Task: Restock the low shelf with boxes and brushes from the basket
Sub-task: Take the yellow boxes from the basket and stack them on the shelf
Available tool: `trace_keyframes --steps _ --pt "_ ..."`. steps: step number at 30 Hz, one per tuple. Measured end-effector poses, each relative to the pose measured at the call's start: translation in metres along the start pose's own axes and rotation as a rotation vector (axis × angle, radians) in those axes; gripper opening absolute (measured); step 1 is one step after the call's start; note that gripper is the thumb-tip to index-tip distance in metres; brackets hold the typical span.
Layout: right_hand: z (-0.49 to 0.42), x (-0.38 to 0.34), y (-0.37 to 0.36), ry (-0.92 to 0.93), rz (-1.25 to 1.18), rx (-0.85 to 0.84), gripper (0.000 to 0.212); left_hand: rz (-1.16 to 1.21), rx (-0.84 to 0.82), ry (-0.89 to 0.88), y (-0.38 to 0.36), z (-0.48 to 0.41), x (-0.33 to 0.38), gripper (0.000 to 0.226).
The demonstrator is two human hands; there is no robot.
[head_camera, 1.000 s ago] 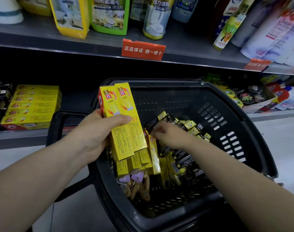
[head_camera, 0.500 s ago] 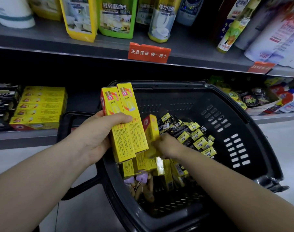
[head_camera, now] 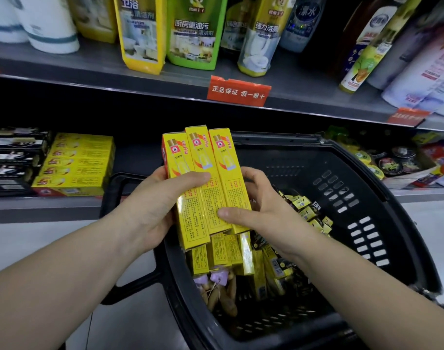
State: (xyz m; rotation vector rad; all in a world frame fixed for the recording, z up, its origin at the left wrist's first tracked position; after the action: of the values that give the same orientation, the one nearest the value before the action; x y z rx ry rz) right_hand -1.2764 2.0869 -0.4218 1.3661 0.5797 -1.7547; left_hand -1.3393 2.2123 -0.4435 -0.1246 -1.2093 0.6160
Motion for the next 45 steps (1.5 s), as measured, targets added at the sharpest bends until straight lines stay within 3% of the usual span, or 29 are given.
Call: trace_keyframes --steps 5,8,11,15,21,25,27,30,36,45 --pt "-0.006 -0.017 -0.016 0.004 0.090 -0.068 0.068 -0.002 0.028 -0.005 0.016 0.003 0.010 0.064" --pt "-0.023 -0.036 -0.030 -0.008 0.163 -0.104 0.045 0.025 0.073 -0.009 0.036 0.006 0.020 0.055" --pt "-0.055 -0.062 -0.040 -0.019 0.223 -0.056 0.023 0.102 0.187 -0.040 0.075 0.015 0.032 0.045" --pt "-0.109 -0.095 -0.075 -0.045 0.312 -0.115 0.016 0.242 0.371 -0.087 0.147 0.033 0.038 0.022" --pt "-0.194 -0.095 -0.152 -0.080 0.549 -0.226 0.009 0.417 0.671 -0.109 0.257 0.051 0.023 0.036" --pt "-0.244 -0.068 -0.205 -0.069 1.040 -0.318 0.012 0.392 0.872 -0.194 0.313 0.064 0.024 0.049" --pt "-0.267 -0.044 -0.230 -0.073 1.329 -0.403 0.023 0.396 0.933 -0.199 0.333 0.069 0.021 0.053" --pt "-0.299 -0.008 -0.252 -0.112 1.509 -0.484 0.039 0.441 0.953 -0.184 0.355 0.068 0.018 0.055" --pt "-0.326 0.034 -0.257 -0.187 1.524 -0.524 0.060 0.479 0.962 -0.188 0.376 0.061 0.024 0.057" --pt "-0.329 0.040 -0.260 -0.147 1.412 -0.519 0.065 0.443 0.943 -0.141 0.375 0.045 0.020 0.051"
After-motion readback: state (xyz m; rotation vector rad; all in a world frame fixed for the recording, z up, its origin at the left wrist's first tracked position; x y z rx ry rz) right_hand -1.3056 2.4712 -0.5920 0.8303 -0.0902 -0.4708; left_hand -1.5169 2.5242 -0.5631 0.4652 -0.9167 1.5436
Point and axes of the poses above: each hand's wrist, its own z-axis away from the middle knuckle, its own y-axis out of the back of the hand, x = y × z, the point moved 10 cm from there along -z, towards the middle knuckle, and after that the axes turned 7 degrees about -x, right-handed, at the moved point
